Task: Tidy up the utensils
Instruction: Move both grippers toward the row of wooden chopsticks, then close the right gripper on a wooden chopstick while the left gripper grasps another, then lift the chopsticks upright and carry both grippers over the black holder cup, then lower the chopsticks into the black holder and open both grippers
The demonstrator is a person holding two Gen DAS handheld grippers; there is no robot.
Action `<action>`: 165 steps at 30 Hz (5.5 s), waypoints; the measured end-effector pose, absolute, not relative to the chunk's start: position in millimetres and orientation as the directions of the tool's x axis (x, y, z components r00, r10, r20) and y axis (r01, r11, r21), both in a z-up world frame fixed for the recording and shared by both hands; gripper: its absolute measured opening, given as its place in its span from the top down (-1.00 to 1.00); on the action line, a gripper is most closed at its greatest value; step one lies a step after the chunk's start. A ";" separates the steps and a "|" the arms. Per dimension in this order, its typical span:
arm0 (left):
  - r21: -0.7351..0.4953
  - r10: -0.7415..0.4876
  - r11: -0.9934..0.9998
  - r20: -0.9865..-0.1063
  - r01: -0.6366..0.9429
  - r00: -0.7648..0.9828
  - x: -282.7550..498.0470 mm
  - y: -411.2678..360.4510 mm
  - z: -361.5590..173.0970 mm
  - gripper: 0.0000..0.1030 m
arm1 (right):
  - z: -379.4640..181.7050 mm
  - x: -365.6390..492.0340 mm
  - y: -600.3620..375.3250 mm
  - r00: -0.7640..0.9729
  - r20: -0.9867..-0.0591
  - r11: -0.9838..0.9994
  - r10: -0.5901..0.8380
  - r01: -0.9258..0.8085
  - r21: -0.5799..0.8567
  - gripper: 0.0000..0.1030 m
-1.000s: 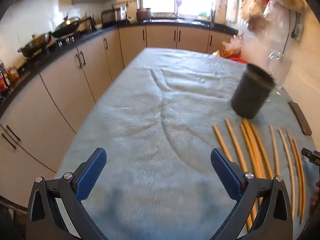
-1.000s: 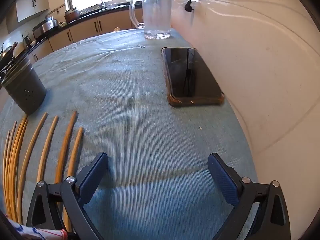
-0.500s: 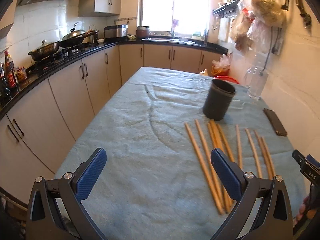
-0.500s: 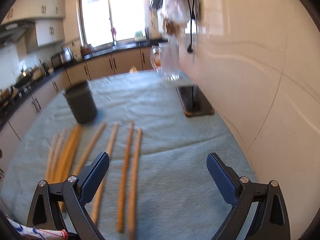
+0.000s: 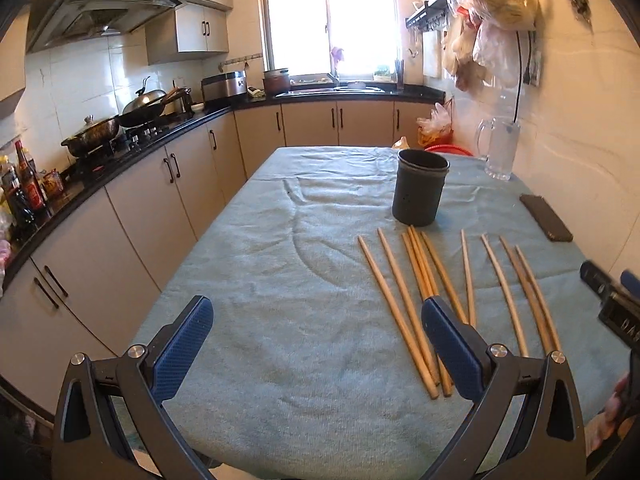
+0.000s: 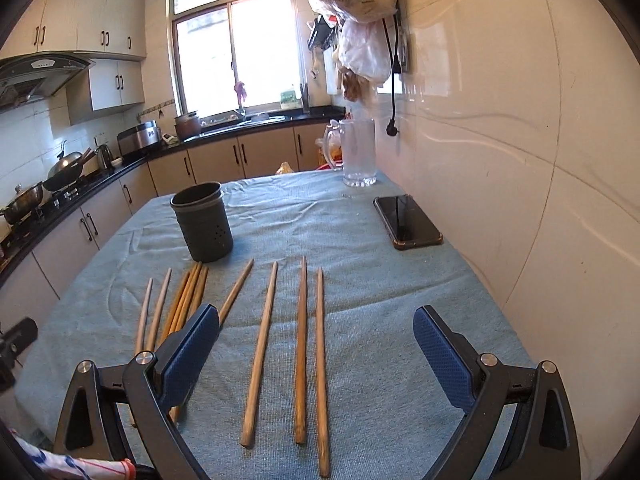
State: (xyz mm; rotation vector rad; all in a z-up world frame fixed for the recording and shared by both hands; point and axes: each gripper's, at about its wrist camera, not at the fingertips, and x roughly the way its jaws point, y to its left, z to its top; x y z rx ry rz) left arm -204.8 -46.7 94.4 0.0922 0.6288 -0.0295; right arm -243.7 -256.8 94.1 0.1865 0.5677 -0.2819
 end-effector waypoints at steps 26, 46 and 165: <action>0.048 -0.010 0.997 -0.661 0.056 0.750 -192.6 -45.3 77.8 -1.00 | 78.6 -236.3 -256.7 0.786 -0.587 0.949 -0.194 0.302 0.091 -0.94; 0.005 0.006 1.000 -0.732 -0.003 0.682 -139.6 -12.2 53.6 -1.00 | 50.9 -203.4 -277.0 0.724 -0.659 0.955 -0.205 0.296 0.028 -0.94; -0.270 -0.410 0.905 -0.345 0.329 0.845 36.3 -85.2 262.9 0.88 | 260.8 -16.4 -261.7 0.883 -0.401 0.942 0.245 -0.119 0.314 0.87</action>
